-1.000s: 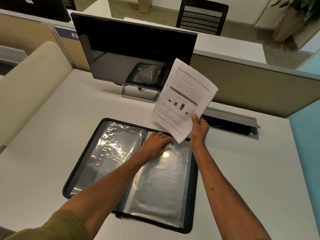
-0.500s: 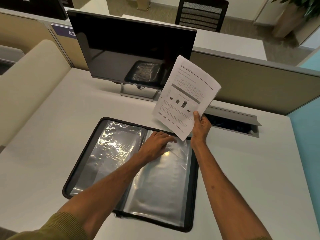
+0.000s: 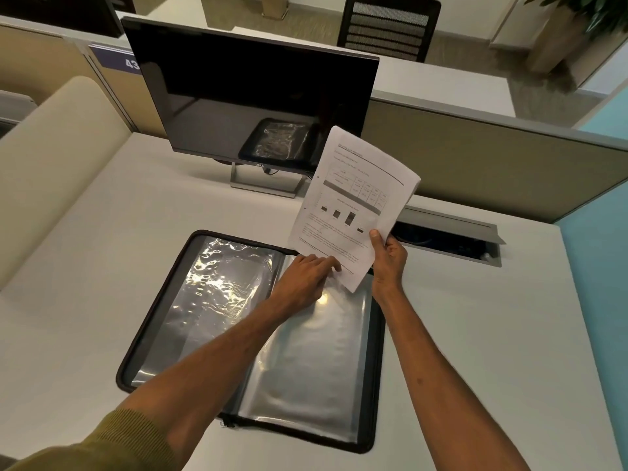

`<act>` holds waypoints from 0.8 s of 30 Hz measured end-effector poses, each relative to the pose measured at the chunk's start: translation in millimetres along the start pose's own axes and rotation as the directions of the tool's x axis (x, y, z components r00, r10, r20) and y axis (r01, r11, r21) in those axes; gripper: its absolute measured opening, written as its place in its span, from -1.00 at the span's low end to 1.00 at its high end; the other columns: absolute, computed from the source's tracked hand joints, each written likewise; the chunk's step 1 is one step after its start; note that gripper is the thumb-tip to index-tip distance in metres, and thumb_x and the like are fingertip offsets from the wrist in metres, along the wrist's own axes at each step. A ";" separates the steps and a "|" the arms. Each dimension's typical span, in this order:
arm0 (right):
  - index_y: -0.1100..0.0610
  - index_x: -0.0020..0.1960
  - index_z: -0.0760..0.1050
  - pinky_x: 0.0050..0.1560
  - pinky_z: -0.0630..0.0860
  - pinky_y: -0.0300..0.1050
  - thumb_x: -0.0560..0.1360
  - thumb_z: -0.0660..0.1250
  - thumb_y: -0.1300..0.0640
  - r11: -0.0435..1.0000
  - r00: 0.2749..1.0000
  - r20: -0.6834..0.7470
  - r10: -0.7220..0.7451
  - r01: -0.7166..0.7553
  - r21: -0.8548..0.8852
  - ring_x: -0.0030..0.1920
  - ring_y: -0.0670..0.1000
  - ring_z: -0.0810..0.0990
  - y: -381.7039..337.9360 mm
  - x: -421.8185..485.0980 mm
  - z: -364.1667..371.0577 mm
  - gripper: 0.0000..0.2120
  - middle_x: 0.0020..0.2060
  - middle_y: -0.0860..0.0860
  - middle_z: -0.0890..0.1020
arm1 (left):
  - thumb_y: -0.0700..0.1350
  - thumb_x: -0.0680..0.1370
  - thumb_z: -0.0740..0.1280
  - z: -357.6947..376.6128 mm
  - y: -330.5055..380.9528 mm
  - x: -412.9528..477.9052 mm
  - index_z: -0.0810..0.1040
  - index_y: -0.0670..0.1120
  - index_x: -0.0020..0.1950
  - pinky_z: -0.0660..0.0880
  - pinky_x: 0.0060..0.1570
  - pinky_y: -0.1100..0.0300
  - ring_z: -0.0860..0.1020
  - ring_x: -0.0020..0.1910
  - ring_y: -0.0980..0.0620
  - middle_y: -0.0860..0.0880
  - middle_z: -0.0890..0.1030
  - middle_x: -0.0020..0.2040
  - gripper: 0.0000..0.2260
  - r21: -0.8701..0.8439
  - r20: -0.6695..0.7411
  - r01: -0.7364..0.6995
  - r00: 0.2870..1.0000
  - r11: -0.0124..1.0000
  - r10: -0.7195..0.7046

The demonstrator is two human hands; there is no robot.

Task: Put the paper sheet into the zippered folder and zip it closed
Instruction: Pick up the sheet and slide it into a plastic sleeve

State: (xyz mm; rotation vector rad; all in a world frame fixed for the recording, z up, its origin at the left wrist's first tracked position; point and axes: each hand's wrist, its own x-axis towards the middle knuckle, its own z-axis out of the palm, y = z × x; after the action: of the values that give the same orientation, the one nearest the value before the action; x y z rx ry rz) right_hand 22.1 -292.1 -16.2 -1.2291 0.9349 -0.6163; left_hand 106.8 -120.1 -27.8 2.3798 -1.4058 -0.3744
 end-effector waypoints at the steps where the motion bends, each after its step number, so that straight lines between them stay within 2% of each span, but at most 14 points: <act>1: 0.17 0.33 0.61 0.05 0.75 0.10 0.66 0.39 0.07 1.000 1.000 0.006 0.012 -0.012 -0.002 -0.01 0.11 0.79 1.0 0.5 -3.7 -0.71 0.12 0.07 0.76 | -0.08 0.75 0.25 -0.4 0.5 1.0 0.51 0.08 0.43 0.41 0.54 0.04 0.59 0.37 -0.02 0.06 0.62 0.45 -0.75 -0.002 -0.001 0.003 1.000 1.000 -0.003; 6: 0.22 0.32 0.60 0.23 0.66 0.34 0.66 0.39 0.10 0.996 0.997 0.029 0.067 -0.065 -0.060 0.11 0.23 0.75 2.8 3.2 -13.4 -0.71 0.19 0.15 0.73 | -0.02 0.75 0.26 -2.4 1.1 9.8 0.47 0.06 0.45 0.39 0.53 0.01 0.56 0.41 -0.03 0.04 0.60 0.46 -0.74 0.012 0.039 0.020 0.999 1.000 -0.020; 9: 0.22 0.33 0.59 0.25 0.64 0.35 0.66 0.39 0.12 0.996 0.996 0.037 0.076 -0.074 -0.050 0.13 0.23 0.74 2.6 2.4 -11.7 -0.71 0.21 0.15 0.73 | 0.06 0.72 0.30 -5.8 -8.3 12.4 0.47 0.04 0.46 0.33 0.56 -0.02 0.47 0.49 -0.02 0.05 0.56 0.48 -0.69 0.097 0.112 0.020 0.993 0.995 -0.031; 11: 0.24 0.36 0.58 0.27 0.63 0.36 0.66 0.39 0.13 0.996 0.995 0.055 0.087 -0.085 -0.034 0.17 0.26 0.72 -0.1 3.4 -8.3 -0.69 0.22 0.18 0.72 | 0.03 0.74 0.28 -9.1 -17.3 12.5 0.48 0.05 0.45 0.34 0.55 -0.02 0.43 0.51 -0.02 0.06 0.52 0.49 -0.71 0.171 0.109 0.008 0.994 0.985 -0.027; 16: 0.25 0.35 0.59 0.24 0.62 0.41 0.66 0.39 0.13 0.993 0.990 0.101 0.101 -0.094 -0.071 0.18 0.31 0.71 -7.3 9.2 2.0 -0.69 0.20 0.22 0.72 | -0.05 0.75 0.27 -14.4 -27.2 16.9 0.50 0.03 0.39 0.40 0.47 0.05 0.48 0.39 -0.03 0.02 0.48 0.42 -0.79 0.258 0.064 -0.022 0.998 0.966 0.006; 20: 0.22 0.32 0.62 0.23 0.65 0.37 0.66 0.39 0.12 0.990 0.991 0.096 0.095 -0.084 -0.109 0.18 0.27 0.72 -11.6 16.2 -2.5 -0.72 0.18 0.20 0.73 | -0.13 0.74 0.24 -14.2 -20.2 24.0 0.48 0.03 0.35 0.42 0.43 0.04 0.54 0.30 -0.03 0.03 0.58 0.34 -0.80 0.252 0.044 -0.013 0.999 0.968 0.002; 24: 0.20 0.28 0.63 0.22 0.68 0.26 0.65 0.41 0.16 0.991 0.992 0.109 0.066 -0.052 -0.121 0.17 0.20 0.73 -15.7 23.6 -11.6 -0.76 0.18 0.15 0.74 | -0.09 0.76 0.21 -11.5 -20.1 25.5 0.48 0.04 0.36 0.44 0.40 0.03 0.55 0.29 -0.04 0.05 0.60 0.34 -0.81 0.228 0.032 -0.012 0.999 0.974 0.005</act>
State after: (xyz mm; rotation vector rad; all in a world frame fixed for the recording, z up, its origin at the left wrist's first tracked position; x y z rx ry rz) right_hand 25.4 -321.4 -8.0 -1.3224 0.9195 -0.4450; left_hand 139.2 -131.6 -27.2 2.5578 -1.5470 -0.2615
